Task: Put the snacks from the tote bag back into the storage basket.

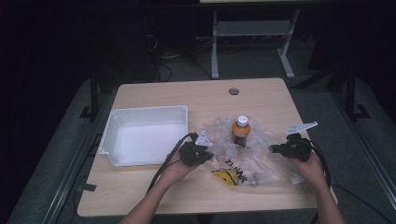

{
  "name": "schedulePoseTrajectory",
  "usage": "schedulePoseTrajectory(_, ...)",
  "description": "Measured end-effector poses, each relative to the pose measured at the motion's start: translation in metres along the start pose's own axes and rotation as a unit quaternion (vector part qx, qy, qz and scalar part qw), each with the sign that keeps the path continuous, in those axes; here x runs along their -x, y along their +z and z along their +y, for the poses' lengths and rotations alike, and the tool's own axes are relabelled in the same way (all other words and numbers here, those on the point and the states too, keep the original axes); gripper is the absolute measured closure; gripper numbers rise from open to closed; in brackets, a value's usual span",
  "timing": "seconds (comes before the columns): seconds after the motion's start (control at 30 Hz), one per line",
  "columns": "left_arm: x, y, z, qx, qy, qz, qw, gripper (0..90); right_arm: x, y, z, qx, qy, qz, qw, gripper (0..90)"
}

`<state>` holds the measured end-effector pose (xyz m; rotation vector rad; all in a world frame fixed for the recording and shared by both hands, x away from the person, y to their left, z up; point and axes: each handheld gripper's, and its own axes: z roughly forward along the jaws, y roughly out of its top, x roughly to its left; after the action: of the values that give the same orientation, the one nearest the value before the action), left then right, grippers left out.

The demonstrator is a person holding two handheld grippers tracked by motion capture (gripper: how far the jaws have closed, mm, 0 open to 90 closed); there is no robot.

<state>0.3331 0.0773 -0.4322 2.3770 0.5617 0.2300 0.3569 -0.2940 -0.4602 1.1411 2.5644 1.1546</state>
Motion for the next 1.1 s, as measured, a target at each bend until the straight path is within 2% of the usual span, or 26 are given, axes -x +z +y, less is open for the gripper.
schedulePoseTrajectory(0.13,0.003,0.004,-0.002,-0.009,0.009,0.001,0.9999,90.0,0.0,0.001,-0.003,-0.007,0.006,-0.003,1.0,89.6)
schedulePoseTrajectory(0.37,0.008,0.009,-0.006,-0.009,0.01,-0.002,0.9999,90.0,0.002,-0.001,-0.007,-0.007,0.006,-0.005,0.9999,89.6)
schedulePoseTrajectory(0.7,0.014,0.015,-0.016,-0.014,-0.001,-0.011,0.9998,89.9,0.001,-0.002,-0.01,-0.007,0.008,-0.007,0.9999,89.6)
schedulePoseTrajectory(0.87,0.014,0.013,-0.018,-0.008,-0.012,-0.017,0.9998,89.4,0.0,-0.005,-0.01,-0.001,0.006,-0.009,0.9999,89.5)
schedulePoseTrajectory(1.1,0.015,0.008,-0.021,-0.009,-0.018,-0.029,0.9994,81.2,-0.002,-0.006,-0.008,0.004,0.003,-0.008,1.0,89.5)
